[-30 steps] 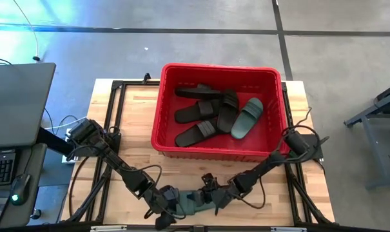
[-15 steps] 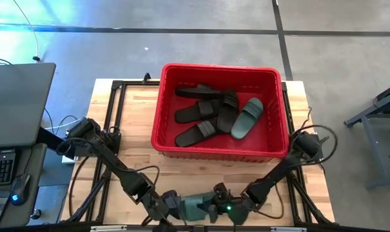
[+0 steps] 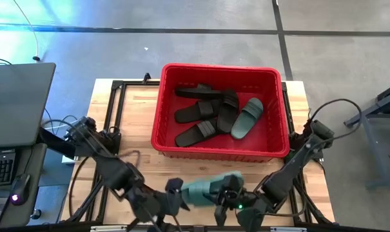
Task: Pick and place slides into bin
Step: Put the green slide into the red bin
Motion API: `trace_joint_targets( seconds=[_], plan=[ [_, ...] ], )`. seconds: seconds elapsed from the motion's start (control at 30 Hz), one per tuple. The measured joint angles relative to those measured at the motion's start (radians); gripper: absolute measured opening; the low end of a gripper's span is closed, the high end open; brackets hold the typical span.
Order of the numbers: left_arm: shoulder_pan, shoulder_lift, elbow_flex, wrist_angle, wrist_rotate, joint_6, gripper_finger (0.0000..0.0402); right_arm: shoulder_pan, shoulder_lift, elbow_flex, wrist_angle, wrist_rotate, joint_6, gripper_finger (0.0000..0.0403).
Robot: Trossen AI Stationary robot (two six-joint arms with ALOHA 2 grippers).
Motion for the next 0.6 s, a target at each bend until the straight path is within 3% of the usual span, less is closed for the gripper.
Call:
trace_joint_targets(
  seconds=[0.23, 0.37, 0.47, 0.6],
  plan=[
    [0.000, -0.001, 0.281, -0.261, -0.195, 0.214, 0.0271, -0.046, -0.001, 0.431, -0.432, 0.190, -0.226, 0.0000],
    [0.000, -0.001, 0.402, -0.362, -0.298, 0.324, 0.0271, -0.083, -0.001, 0.612, -0.668, 0.231, -0.259, 0.0000],
    [0.000, -0.007, 0.455, -0.412, -0.388, 0.338, 0.0271, -0.118, -0.002, 0.695, -0.826, 0.235, -0.201, 0.0000],
    [0.007, -0.049, 0.433, -0.451, -0.441, 0.303, 0.0271, -0.183, -0.068, 0.620, -0.969, 0.185, -0.060, 0.0000]
  ],
)
